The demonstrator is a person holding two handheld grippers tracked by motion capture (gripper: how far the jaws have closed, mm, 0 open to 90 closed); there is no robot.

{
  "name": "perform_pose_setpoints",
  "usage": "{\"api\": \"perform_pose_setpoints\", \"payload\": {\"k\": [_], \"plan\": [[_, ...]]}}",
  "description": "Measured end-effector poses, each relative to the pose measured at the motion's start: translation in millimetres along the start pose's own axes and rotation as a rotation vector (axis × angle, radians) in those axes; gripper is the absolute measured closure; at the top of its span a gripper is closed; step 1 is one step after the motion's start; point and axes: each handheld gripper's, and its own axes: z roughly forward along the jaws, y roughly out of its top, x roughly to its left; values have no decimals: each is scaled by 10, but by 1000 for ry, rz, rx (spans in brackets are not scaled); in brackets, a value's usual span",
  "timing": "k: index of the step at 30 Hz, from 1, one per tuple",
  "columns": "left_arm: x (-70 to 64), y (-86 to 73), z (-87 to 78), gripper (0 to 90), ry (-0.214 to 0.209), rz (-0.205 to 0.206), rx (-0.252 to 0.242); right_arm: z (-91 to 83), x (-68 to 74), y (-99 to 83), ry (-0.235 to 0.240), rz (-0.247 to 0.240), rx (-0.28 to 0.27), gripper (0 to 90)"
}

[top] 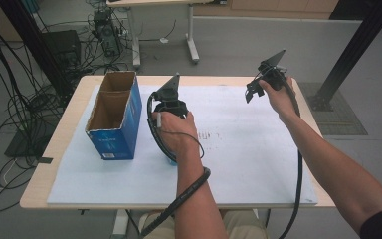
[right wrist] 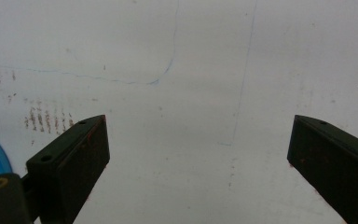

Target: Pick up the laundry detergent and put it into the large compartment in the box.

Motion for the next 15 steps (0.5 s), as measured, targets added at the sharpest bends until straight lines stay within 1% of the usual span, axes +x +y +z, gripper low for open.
{"api": "perform_pose_setpoints", "payload": {"k": [1,2,3,4,5,9,11,12,14,15], "plan": [[2,-7,-15,369,-3,4,-7,0,-1,1,0,1,0,55],[1,10,-58,369,-7,24,-3,0,1,2,-1,1,2,55],[1,10,-58,369,-7,24,-3,0,3,2,-1,2,3,55],[4,3,-97,369,-12,34,-14,0,3,2,-1,2,3,55],[5,10,-125,369,-14,42,-14,-1,14,-5,0,-3,1,55],[13,20,-311,370,-23,88,-37,-9,28,-20,4,-11,-1,55],[26,32,-424,370,-26,114,-48,-12,25,-30,6,-6,-3,55],[52,47,-546,370,-34,137,-58,-16,20,-33,7,-6,-2,55],[91,63,-675,370,-44,164,-67,-22,14,-42,5,-3,-4,55],[91,63,-675,370,-44,164,-67,-29,4,-42,8,-1,-1,55]]}}
